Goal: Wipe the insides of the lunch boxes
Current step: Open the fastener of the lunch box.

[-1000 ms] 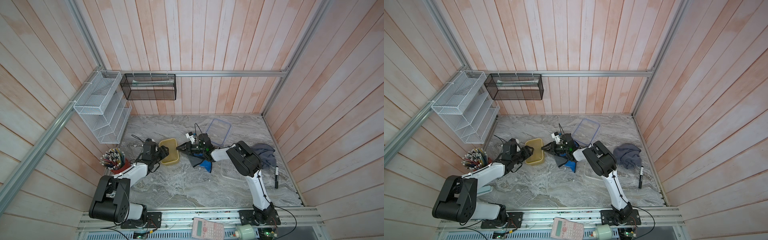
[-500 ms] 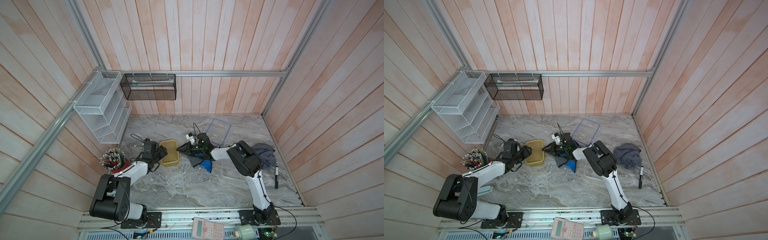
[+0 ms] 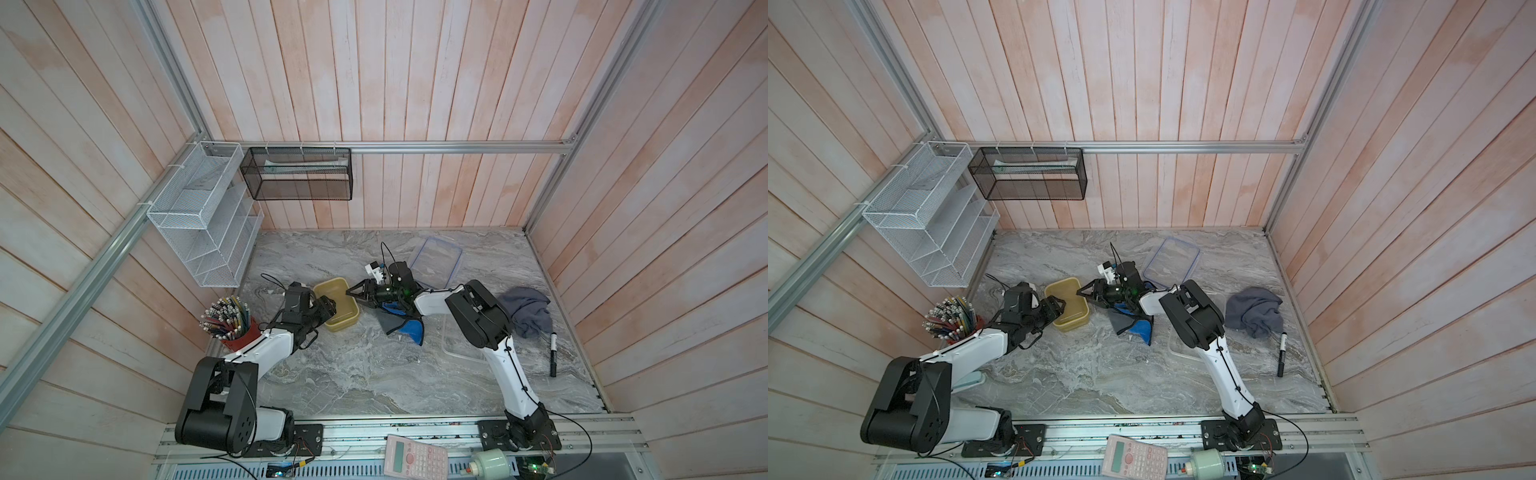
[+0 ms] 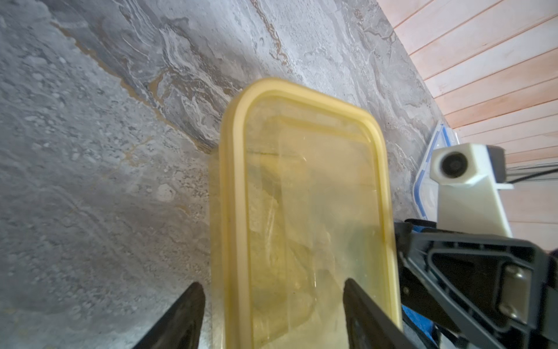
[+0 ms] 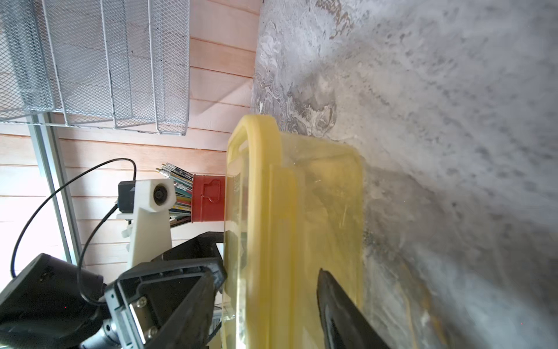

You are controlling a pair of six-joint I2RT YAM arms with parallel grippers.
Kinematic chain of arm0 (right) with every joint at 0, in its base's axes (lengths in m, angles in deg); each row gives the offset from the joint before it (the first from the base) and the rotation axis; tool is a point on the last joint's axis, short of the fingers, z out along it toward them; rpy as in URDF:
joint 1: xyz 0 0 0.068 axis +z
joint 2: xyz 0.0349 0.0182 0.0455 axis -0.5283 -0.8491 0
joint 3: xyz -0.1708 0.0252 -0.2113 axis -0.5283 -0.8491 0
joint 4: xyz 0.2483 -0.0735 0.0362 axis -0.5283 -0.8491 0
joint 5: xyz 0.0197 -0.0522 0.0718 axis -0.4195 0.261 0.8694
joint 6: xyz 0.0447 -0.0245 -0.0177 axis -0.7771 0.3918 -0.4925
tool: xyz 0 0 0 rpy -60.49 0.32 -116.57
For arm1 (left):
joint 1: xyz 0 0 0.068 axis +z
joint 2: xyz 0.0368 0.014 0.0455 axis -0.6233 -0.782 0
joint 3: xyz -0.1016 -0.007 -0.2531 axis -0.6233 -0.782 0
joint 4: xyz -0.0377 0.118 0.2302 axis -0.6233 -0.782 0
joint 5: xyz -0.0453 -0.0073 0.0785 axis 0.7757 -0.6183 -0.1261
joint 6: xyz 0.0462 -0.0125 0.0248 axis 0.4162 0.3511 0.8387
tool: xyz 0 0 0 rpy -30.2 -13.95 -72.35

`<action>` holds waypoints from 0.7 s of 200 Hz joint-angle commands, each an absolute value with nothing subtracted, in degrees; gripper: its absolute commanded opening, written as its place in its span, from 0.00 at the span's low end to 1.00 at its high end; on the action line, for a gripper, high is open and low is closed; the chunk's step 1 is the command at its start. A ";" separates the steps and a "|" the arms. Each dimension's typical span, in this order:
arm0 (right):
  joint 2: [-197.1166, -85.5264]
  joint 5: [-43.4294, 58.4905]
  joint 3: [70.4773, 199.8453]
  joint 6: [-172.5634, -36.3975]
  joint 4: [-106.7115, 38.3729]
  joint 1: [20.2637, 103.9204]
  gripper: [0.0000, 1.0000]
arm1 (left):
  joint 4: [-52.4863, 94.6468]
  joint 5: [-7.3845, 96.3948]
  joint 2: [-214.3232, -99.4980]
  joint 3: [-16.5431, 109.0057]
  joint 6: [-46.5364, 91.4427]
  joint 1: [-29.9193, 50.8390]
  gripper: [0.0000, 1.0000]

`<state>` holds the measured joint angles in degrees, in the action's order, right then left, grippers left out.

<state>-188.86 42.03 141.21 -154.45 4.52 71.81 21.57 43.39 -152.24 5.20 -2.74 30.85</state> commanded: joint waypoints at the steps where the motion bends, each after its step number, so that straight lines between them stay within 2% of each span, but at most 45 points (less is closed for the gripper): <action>1: -189.37 42.59 140.55 -157.87 10.69 71.39 0.59 | 22.34 46.87 -151.56 2.68 -4.54 32.63 0.72; 25: -188.71 42.28 138.87 -161.17 14.38 71.36 0.60 | 25.42 47.98 -150.33 1.21 -5.62 32.85 0.72; 57: -189.73 42.88 136.99 -168.92 22.69 71.66 0.47 | 29.14 50.11 -151.13 0.34 -7.00 32.85 0.72; 108: -189.39 42.49 136.19 -170.33 23.67 72.32 0.44 | 31.18 50.26 -151.78 -0.76 -8.63 32.85 0.72; 140: -189.47 41.94 136.29 -172.54 27.16 72.84 0.35 | 32.79 50.78 -153.01 -1.61 -9.85 32.85 0.71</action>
<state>-188.92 41.84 136.58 -169.70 20.78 71.90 31.42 49.95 -151.37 -0.02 -8.66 32.67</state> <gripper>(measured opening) 0.383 0.715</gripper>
